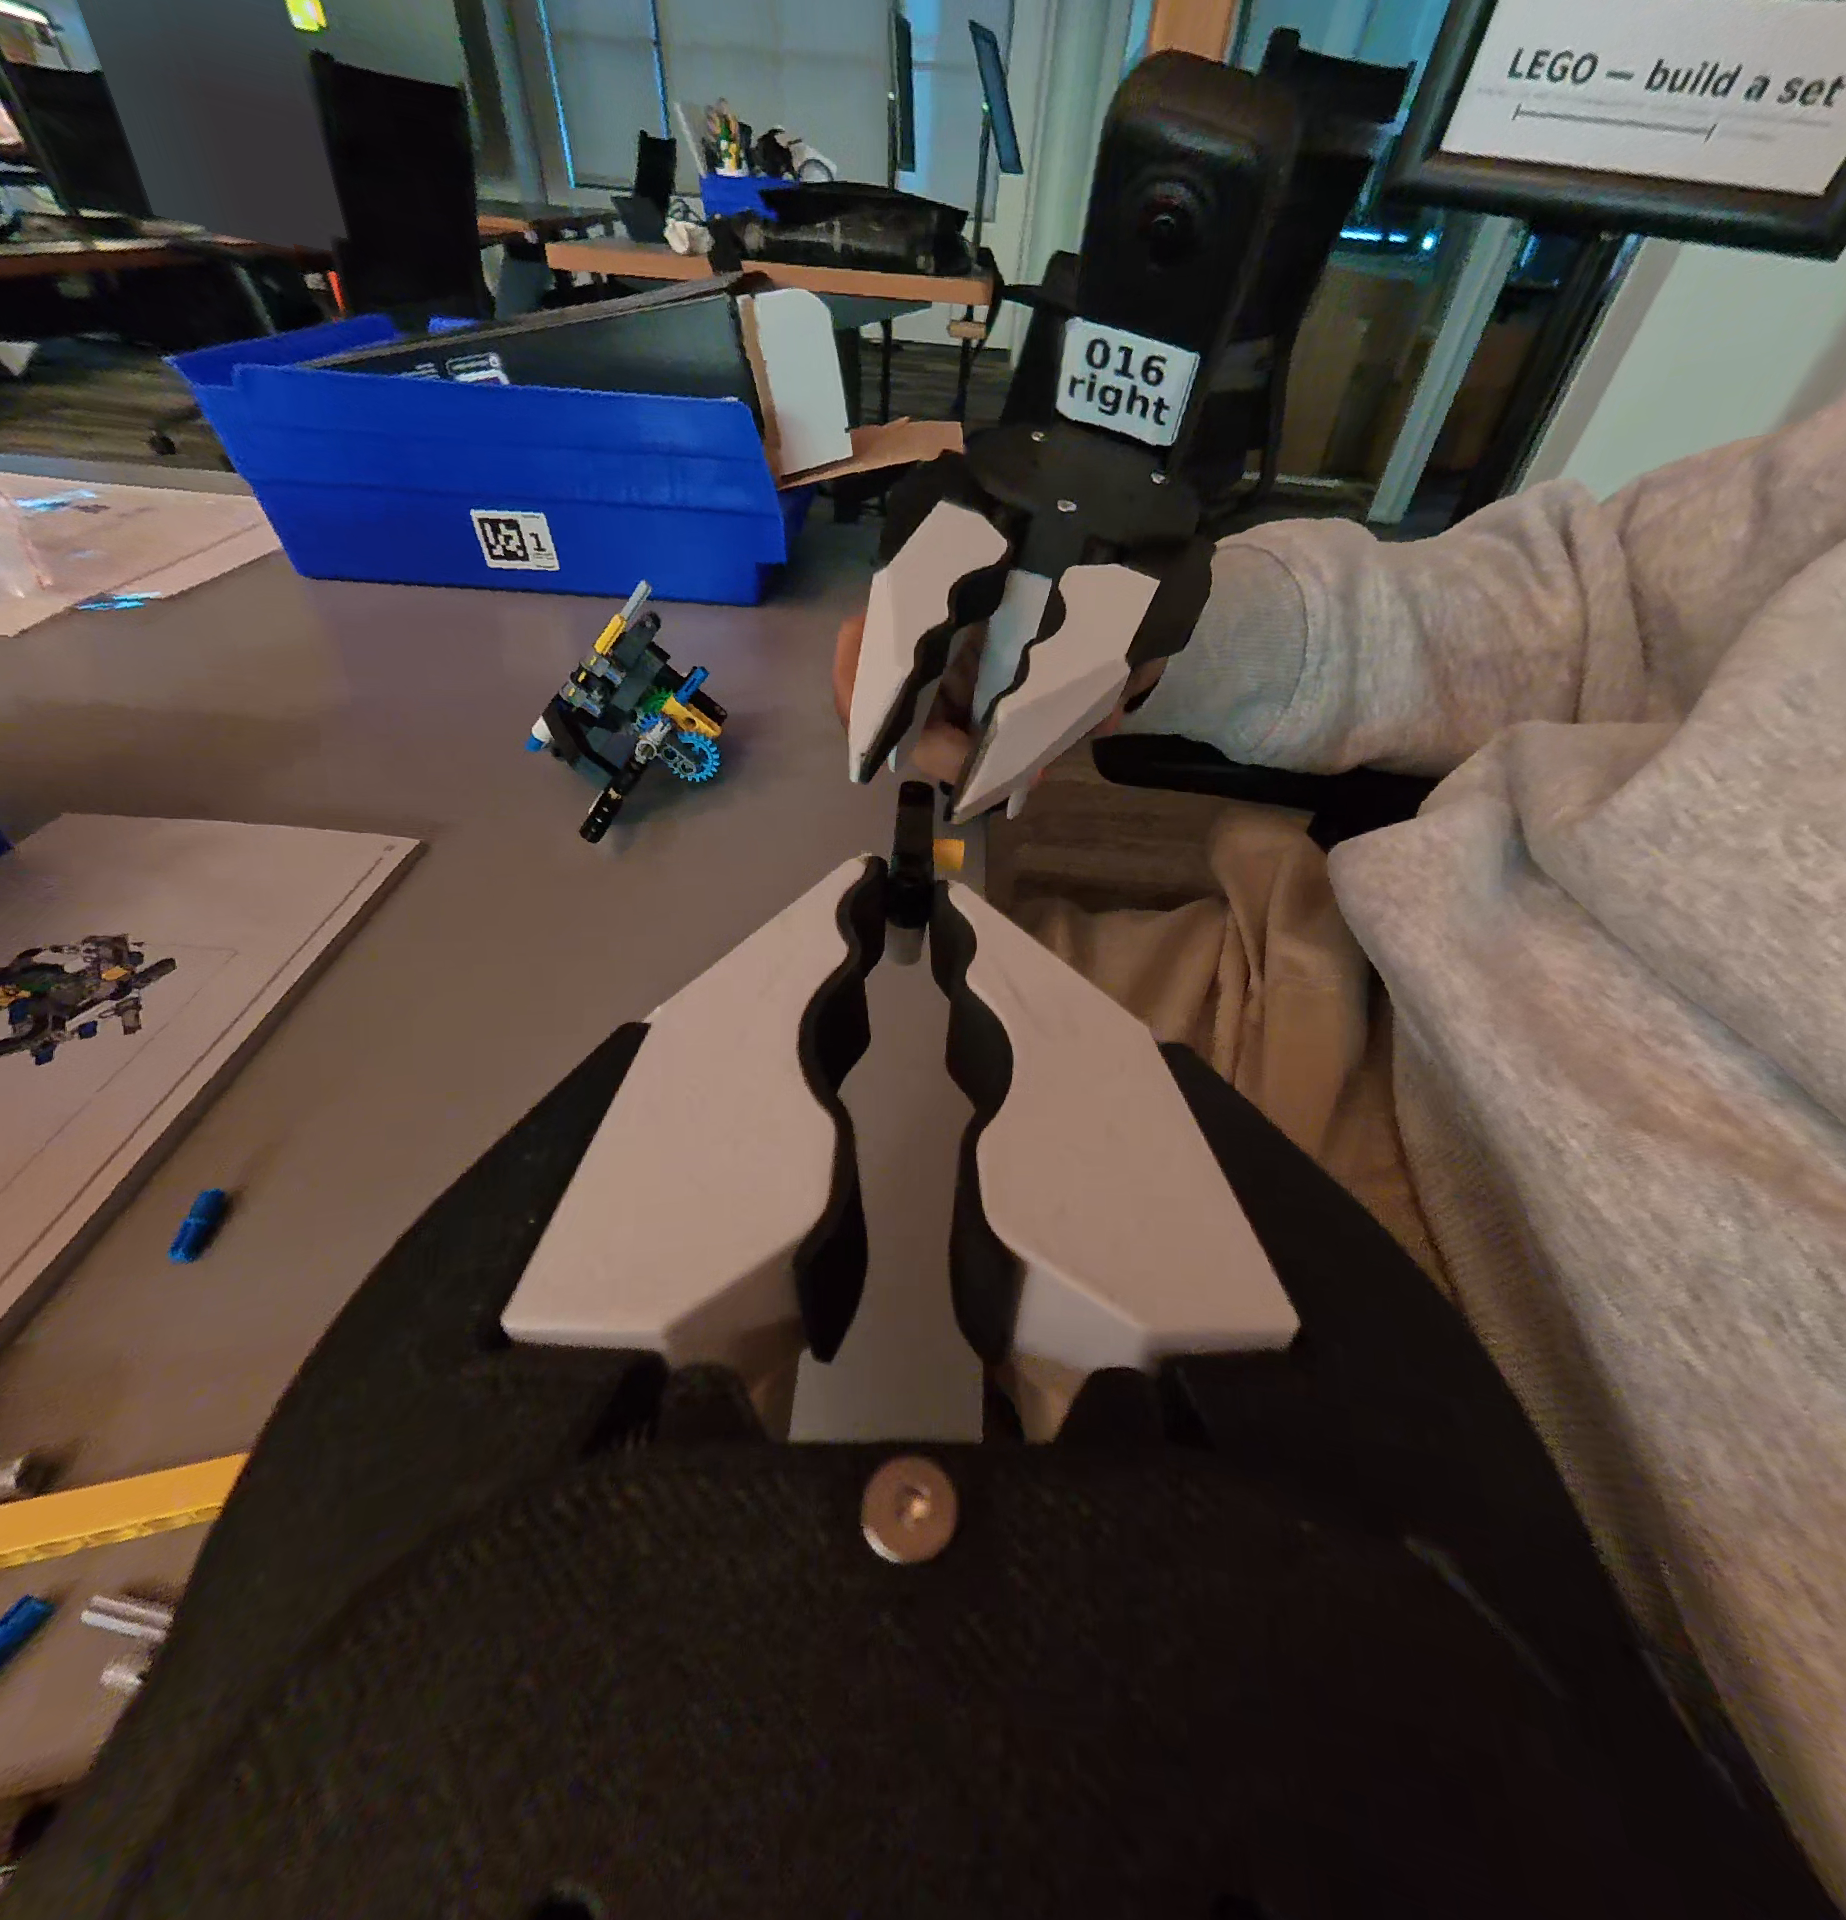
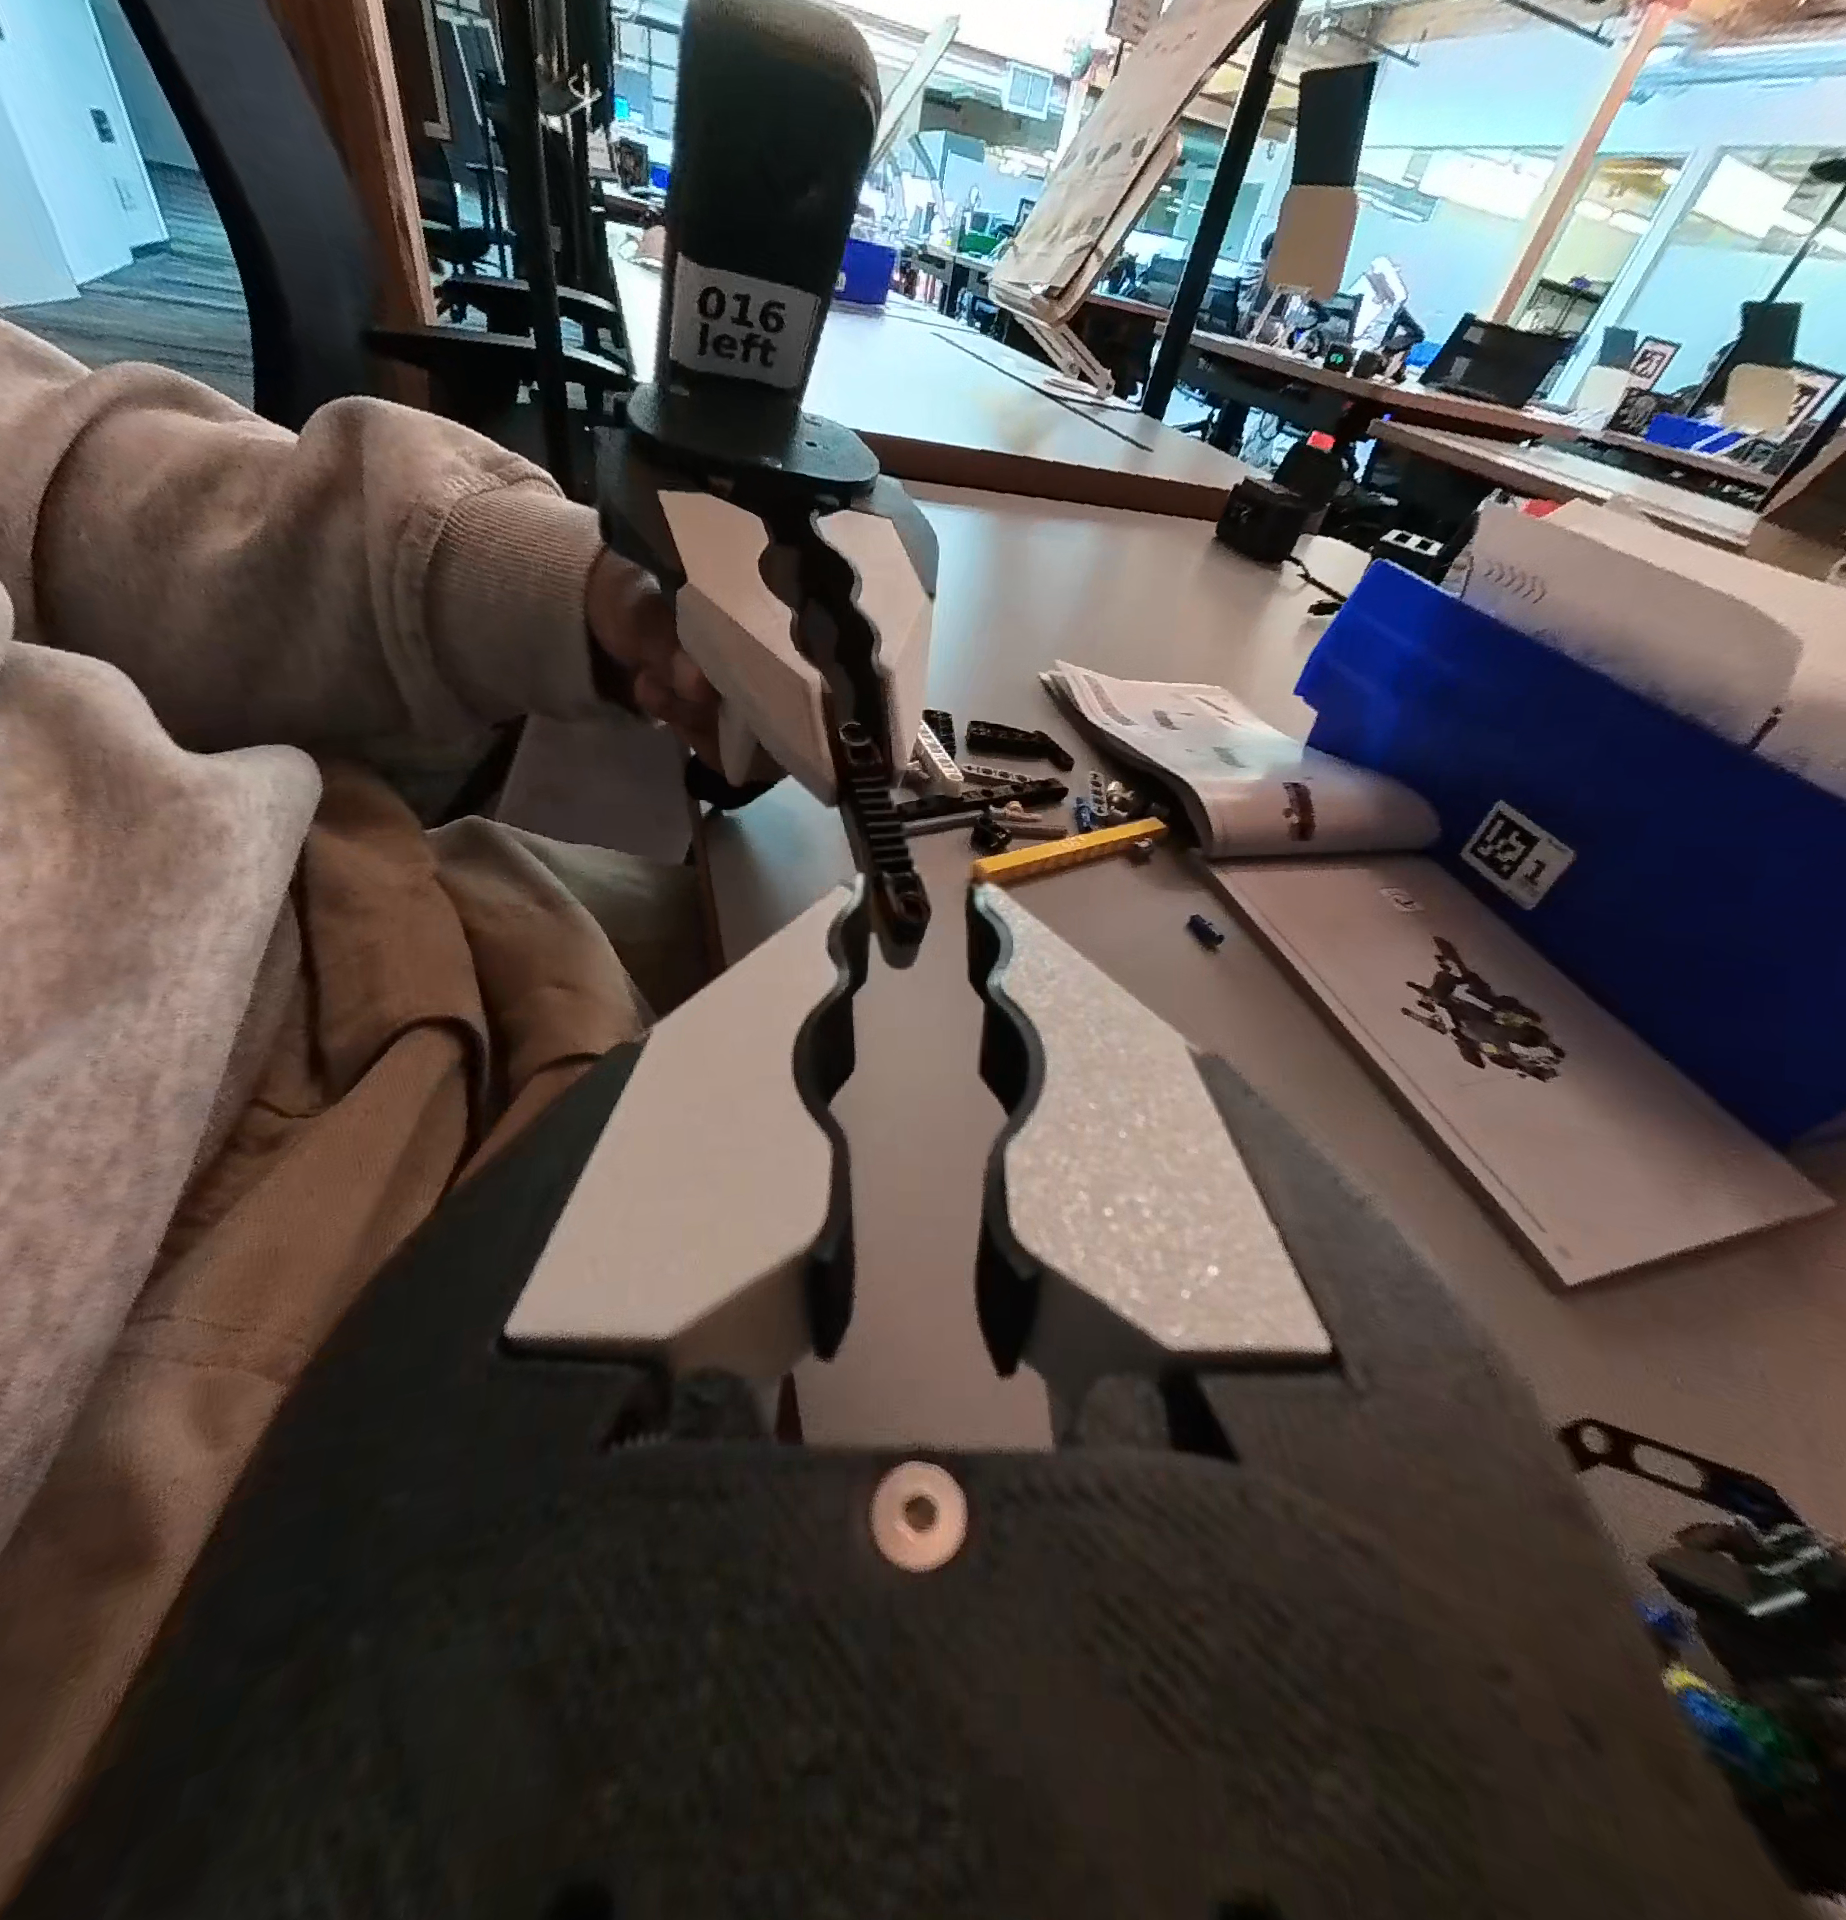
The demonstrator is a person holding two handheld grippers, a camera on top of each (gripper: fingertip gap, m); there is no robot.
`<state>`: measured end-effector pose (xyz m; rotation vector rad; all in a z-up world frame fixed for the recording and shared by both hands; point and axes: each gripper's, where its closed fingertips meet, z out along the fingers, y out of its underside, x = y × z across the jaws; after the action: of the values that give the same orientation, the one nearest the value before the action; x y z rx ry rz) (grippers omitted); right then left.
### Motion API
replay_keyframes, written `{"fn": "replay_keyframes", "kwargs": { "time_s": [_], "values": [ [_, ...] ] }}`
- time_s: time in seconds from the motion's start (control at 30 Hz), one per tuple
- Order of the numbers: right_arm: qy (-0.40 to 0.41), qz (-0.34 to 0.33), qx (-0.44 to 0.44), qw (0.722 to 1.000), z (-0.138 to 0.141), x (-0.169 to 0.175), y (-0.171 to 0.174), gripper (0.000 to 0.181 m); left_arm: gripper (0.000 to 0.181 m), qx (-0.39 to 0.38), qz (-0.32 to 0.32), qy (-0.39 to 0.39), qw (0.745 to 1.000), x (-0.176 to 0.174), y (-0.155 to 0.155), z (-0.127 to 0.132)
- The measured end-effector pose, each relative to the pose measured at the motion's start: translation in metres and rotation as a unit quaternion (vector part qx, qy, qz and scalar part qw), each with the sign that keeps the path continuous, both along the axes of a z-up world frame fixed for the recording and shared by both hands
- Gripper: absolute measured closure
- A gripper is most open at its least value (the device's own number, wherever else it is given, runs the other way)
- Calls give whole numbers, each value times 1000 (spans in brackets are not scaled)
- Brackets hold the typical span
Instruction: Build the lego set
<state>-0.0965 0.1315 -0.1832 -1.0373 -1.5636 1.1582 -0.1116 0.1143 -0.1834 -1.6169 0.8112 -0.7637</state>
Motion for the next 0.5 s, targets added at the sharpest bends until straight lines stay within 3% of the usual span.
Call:
{"fn": "replay_keyframes", "kwargs": {
  "time_s": [0.27,0.5],
  "values": [
    [-26,-3,-5,1000,-6,-2,1,173,175,-11,7,0,1000,-1,2,-2],
    [-42,-33,-39,998,-8,-3,15,174,171,-78,63,-8,995,-9,19,-13]
  ]
}}
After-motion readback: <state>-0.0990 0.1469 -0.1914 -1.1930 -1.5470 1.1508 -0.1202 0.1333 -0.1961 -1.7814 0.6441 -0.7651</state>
